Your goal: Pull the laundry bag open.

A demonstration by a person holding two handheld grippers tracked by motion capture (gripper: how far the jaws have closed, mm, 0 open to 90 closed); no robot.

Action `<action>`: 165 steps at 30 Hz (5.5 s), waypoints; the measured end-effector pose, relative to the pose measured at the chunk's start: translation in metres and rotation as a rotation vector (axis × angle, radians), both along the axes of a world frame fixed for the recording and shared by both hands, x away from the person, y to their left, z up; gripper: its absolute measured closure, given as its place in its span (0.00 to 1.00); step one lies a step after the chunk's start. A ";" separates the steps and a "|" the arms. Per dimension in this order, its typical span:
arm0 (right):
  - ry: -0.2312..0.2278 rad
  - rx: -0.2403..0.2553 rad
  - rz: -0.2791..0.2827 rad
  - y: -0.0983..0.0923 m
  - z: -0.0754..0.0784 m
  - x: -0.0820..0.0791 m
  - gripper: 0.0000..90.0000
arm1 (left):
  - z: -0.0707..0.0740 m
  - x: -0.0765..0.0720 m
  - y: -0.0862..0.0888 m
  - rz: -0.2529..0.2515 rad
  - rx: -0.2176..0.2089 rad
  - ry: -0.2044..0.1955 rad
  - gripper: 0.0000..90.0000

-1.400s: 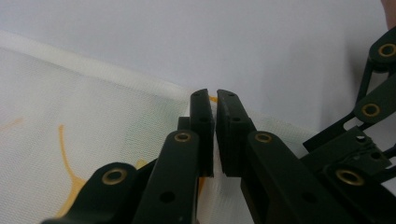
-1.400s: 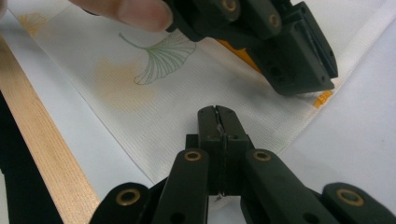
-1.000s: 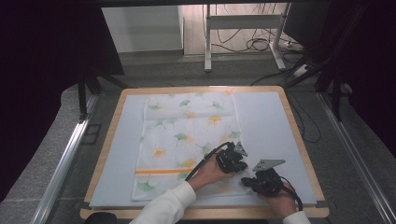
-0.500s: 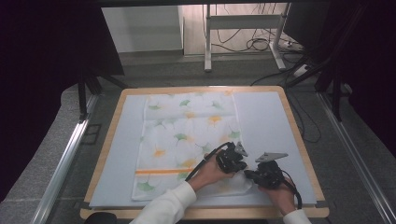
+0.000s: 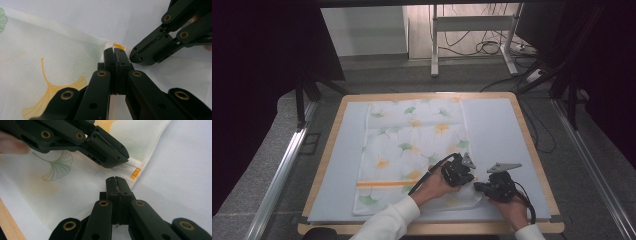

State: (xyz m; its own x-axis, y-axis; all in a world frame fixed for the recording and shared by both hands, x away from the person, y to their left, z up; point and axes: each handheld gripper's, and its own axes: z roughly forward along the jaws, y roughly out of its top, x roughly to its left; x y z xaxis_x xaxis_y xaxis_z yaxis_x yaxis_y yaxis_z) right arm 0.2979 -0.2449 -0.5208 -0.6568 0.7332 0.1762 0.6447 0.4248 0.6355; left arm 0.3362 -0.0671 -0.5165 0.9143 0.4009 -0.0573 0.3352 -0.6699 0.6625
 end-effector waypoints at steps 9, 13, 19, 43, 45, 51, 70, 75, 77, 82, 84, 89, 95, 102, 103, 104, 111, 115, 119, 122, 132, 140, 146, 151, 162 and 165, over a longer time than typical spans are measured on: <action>0.000 0.003 0.003 0.000 0.000 0.000 1.00 | 0.000 0.001 0.004 -0.002 -0.003 0.011 1.00; -0.001 0.002 0.004 0.000 0.000 0.000 1.00 | 0.001 0.001 0.005 -0.004 0.000 0.013 1.00; 0.000 0.003 0.004 0.000 0.000 0.000 1.00 | 0.001 -0.002 0.006 -0.007 0.018 -0.008 1.00; 0.009 0.012 -0.011 0.001 0.000 0.002 1.00 | 0.000 0.001 0.005 -0.020 0.018 -0.016 1.00; 0.010 0.013 -0.022 0.002 0.001 0.003 1.00 | -0.001 0.001 0.001 -0.023 0.026 -0.025 1.00; 0.035 0.048 -0.039 -0.002 -0.001 0.007 1.00 | 0.000 -0.002 0.002 -0.035 0.053 -0.048 1.00; 0.044 0.058 -0.053 -0.003 -0.002 0.007 1.00 | 0.004 -0.005 0.011 -0.038 0.077 -0.051 1.00; 0.041 0.055 -0.053 -0.003 -0.002 0.007 1.00 | 0.004 -0.005 0.015 -0.036 0.073 -0.044 1.00; 0.040 0.053 -0.051 -0.003 -0.002 0.007 1.00 | 0.004 -0.006 0.016 -0.033 0.072 -0.043 1.00; 0.037 0.053 -0.048 -0.003 -0.002 0.007 1.00 | 0.002 -0.005 0.016 -0.032 0.062 -0.040 1.00; 0.042 0.061 -0.044 -0.003 -0.001 0.008 1.00 | 0.001 -0.005 0.015 -0.032 0.061 -0.044 1.00; 0.034 0.065 -0.052 -0.003 0.000 0.011 1.00 | 0.001 -0.005 0.015 -0.033 0.062 -0.043 1.00; 0.035 0.077 -0.081 0.001 0.002 0.020 1.00 | 0.001 -0.005 0.014 -0.033 0.069 -0.054 1.00; 0.062 0.087 -0.095 0.004 -0.001 0.024 1.00 | 0.002 -0.007 0.014 -0.037 0.078 -0.067 1.00; 0.061 0.089 -0.093 0.004 -0.001 0.025 1.00 | 0.002 -0.007 0.013 -0.041 0.086 -0.074 1.00; 0.063 0.092 -0.093 0.004 -0.001 0.025 1.00 | 0.002 -0.009 0.012 -0.042 0.096 -0.084 1.00; 0.064 0.096 -0.087 0.003 -0.002 0.025 1.00 | 0.003 -0.006 0.015 -0.038 0.092 -0.061 1.00; 0.065 0.099 -0.085 0.003 -0.002 0.025 1.00 | 0.004 -0.007 0.018 -0.036 0.097 -0.062 1.00; 0.065 0.099 -0.085 0.003 -0.002 0.026 1.00 | 0.003 -0.006 0.026 -0.026 0.093 -0.047 1.00; 0.064 0.099 -0.085 0.003 -0.002 0.026 1.00 | 0.003 -0.005 0.033 -0.016 0.091 -0.040 1.00; 0.057 0.091 -0.081 0.003 -0.002 0.025 1.00 | 0.002 -0.007 0.055 0.014 0.082 -0.029 1.00; 0.053 0.089 -0.077 0.003 -0.002 0.025 1.00 | 0.002 -0.008 0.066 0.022 0.085 -0.021 1.00; 0.052 0.089 -0.075 0.003 -0.002 0.025 1.00 | 0.002 -0.008 0.076 0.040 0.079 -0.012 1.00; 0.053 0.091 -0.075 0.003 -0.002 0.025 1.00 | 0.001 -0.009 0.085 0.054 0.069 -0.009 1.00; 0.049 0.089 -0.070 0.003 -0.002 0.025 1.00 | 0.000 -0.010 0.098 0.082 0.067 0.004 1.00; 0.047 0.089 -0.067 0.003 -0.002 0.025 1.00 | 0.000 -0.010 0.100 0.081 0.069 0.003 1.00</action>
